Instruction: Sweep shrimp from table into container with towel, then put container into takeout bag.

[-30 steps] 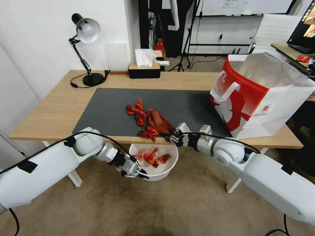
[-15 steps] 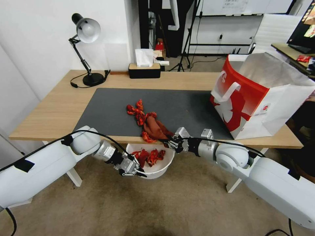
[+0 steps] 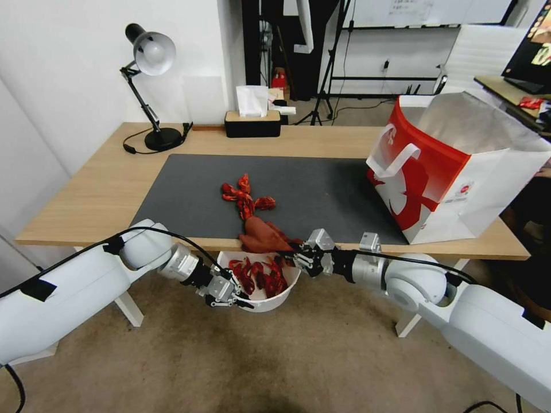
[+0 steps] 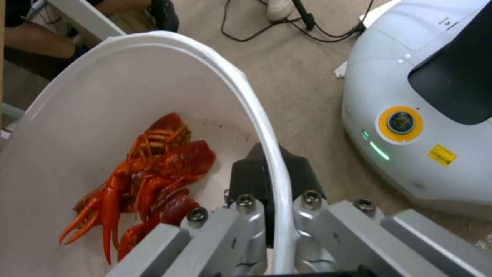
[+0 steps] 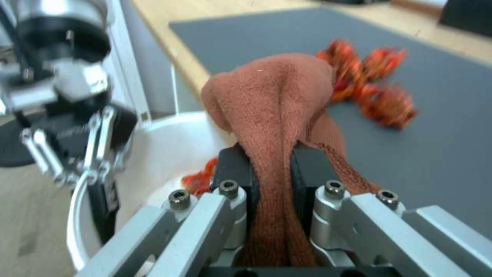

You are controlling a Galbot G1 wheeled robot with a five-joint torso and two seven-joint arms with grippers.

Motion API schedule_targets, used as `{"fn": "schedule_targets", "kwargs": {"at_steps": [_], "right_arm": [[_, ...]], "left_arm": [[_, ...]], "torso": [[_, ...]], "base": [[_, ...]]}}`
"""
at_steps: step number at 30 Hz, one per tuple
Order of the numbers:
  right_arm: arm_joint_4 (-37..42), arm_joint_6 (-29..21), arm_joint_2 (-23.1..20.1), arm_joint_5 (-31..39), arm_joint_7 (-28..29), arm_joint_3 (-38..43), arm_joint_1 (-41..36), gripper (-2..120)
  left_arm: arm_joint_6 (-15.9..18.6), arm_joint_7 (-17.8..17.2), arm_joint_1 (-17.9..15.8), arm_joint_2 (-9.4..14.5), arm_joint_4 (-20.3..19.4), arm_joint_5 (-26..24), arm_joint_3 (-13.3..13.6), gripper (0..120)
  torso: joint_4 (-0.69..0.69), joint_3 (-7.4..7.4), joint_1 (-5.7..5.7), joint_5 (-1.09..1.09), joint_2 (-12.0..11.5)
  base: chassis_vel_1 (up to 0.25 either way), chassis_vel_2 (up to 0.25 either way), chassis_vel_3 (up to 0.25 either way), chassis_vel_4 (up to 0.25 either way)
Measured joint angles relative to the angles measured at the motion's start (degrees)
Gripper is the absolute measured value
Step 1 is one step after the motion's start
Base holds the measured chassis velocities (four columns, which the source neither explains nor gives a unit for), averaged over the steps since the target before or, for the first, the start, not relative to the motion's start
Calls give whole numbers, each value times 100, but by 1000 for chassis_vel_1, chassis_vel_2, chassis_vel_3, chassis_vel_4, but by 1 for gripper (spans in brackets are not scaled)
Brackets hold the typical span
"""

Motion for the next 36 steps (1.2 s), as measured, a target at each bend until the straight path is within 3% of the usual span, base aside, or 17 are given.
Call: {"fn": "schedule_targets", "kwargs": {"at_steps": [7,13,21,26,36], "right_arm": [[66,81,-11,264,25,463,47,10],[-386,165,18,545,40,462,648,10],[-1789,480,315,885,21,-946,2463,10],[-2468,573,584,981,24,-1576,3102,10],[-4543,1442,1785,1116,-381,-3176,4624,10]], "left_arm": [[8,1,13,9,-16,0,-22,0],[11,8,6,18,-10,0,-33,0],[-38,79,190,82,21,20,-243,0],[-79,116,338,163,11,24,-408,0],[-170,198,627,283,-113,31,-691,0]], "torso": [[0,0,0,0,0],[-1,0,0,1,0],[1,1,1,0,-1],[0,1,1,-2,0],[-1,1,1,-2,-1]], "base": [[0,0,0,0],[0,0,0,0],[0,0,0,0],[0,0,0,0],[0,0,0,0]]}}
